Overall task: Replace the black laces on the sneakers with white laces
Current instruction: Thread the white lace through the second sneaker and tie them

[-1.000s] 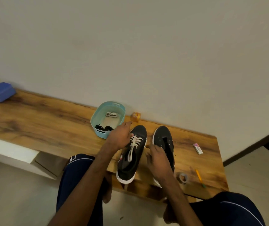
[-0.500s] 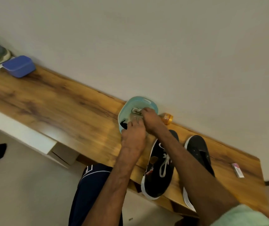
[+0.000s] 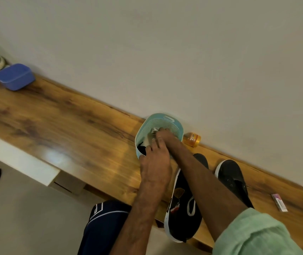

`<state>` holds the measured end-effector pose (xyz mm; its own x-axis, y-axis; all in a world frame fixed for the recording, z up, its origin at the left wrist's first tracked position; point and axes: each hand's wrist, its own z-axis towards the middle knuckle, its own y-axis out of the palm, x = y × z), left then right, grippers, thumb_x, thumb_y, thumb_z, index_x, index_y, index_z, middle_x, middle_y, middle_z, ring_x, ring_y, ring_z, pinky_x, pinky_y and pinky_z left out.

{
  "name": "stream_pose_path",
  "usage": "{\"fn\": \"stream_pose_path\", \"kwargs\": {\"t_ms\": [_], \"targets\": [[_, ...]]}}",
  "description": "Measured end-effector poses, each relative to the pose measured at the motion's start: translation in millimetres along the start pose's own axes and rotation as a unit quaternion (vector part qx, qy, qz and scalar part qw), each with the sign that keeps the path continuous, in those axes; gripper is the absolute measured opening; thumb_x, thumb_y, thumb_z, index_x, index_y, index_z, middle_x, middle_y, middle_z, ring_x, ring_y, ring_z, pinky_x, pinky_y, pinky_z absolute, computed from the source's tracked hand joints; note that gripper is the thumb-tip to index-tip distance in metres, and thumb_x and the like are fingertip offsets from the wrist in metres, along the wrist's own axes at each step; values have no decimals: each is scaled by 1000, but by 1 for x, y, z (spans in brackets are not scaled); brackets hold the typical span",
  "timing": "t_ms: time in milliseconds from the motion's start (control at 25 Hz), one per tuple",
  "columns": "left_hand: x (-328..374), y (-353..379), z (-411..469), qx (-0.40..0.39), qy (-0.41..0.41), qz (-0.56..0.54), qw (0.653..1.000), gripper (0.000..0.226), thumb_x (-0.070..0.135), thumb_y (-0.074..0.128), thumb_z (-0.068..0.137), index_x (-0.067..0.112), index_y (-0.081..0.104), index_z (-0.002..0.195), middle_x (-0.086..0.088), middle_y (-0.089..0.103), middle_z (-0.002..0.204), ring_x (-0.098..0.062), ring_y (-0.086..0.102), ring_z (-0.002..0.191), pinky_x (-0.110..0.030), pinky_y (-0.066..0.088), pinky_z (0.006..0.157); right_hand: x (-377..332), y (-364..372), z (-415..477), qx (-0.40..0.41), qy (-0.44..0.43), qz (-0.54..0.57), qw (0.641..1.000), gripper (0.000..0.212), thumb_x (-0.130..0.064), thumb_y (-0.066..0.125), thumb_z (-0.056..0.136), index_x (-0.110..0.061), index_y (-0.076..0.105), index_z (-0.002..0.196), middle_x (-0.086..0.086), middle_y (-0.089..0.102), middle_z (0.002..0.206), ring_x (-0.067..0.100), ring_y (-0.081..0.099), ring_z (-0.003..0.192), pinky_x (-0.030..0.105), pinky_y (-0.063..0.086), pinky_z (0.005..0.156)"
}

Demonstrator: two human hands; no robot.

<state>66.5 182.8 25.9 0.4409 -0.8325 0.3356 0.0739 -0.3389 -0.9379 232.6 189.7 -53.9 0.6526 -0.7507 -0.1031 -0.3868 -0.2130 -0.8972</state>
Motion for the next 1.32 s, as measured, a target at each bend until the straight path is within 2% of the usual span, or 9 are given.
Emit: {"fn": "stream_pose_path", "kwargs": {"t_ms": [200, 400, 480, 600, 760, 880, 1000, 1160, 1320], "targets": [[11, 0, -5, 16, 9, -8, 1000, 63, 17, 46, 100, 7, 12, 153, -10, 40, 148, -26, 47, 130, -41, 50, 93, 24, -20, -62, 136, -28, 254, 957, 29, -14, 54, 100, 8, 66, 116, 23, 62, 121, 35, 59, 111, 41, 46, 93], [31, 1, -14, -17, 52, -128, 990, 60, 18, 49, 99, 11, 22, 152, -13, 51, 136, -34, 55, 118, -48, 50, 89, 97, -9, -205, 191, 2, 639, 745, 26, -13, 59, 98, -8, 68, 122, 4, 66, 129, 16, 64, 117, 30, 55, 91], [40, 9, -18, -35, 67, -181, 981, 54, 20, 49, 100, 13, 28, 149, -12, 54, 136, -35, 56, 118, -49, 49, 92, 130, 13, -263, 198, 26, 676, 710, 27, -13, 58, 98, -10, 69, 123, 4, 68, 127, 17, 65, 116, 30, 56, 89], [62, 24, -34, -66, 96, -261, 958, 48, 19, 52, 100, 19, 37, 146, -1, 61, 130, -25, 59, 119, -44, 48, 98, 173, 53, -331, 233, 87, 656, 712, 26, -12, 56, 100, -16, 71, 121, 8, 65, 129, 19, 64, 116, 37, 55, 93], [102, 54, -66, -105, 134, -235, 957, 40, 26, 59, 96, 22, 48, 134, 9, 68, 110, -14, 63, 107, -32, 50, 88, 201, 90, -377, 258, 166, 710, 634, 24, -10, 55, 100, -15, 75, 113, 4, 66, 130, 25, 63, 116, 42, 54, 93], [129, 78, -87, -183, 146, -191, 953, 47, 30, 62, 95, 17, 47, 137, 2, 65, 122, -19, 61, 115, -34, 50, 93, 190, 99, -380, 203, 158, 708, 657, 24, -16, 53, 102, -18, 77, 109, 4, 74, 112, 20, 67, 109, 32, 57, 82], [147, 97, -99, -192, 153, -85, 966, 48, 37, 63, 94, 14, 46, 133, -7, 59, 129, -24, 57, 119, -36, 48, 98, 173, 111, -368, 155, 173, 682, 694, 24, -12, 52, 102, -14, 75, 108, 17, 72, 110, 27, 69, 99, 46, 56, 91], [152, 104, -106, -191, 152, -13, 970, 45, 30, 61, 95, 14, 44, 133, -8, 58, 127, -24, 57, 116, -37, 50, 97, 169, 107, -362, 191, 160, 623, 742, 24, -11, 53, 101, -16, 76, 108, 0, 73, 112, 17, 66, 109, 41, 53, 99], [148, 97, -112, -197, 145, -9, 970, 55, 33, 64, 92, 17, 39, 138, -4, 56, 129, -22, 59, 115, -36, 52, 93, 168, 90, -361, 261, 149, 592, 748, 26, -5, 58, 96, -21, 78, 100, -5, 72, 112, 7, 65, 109, 30, 54, 96]]}}
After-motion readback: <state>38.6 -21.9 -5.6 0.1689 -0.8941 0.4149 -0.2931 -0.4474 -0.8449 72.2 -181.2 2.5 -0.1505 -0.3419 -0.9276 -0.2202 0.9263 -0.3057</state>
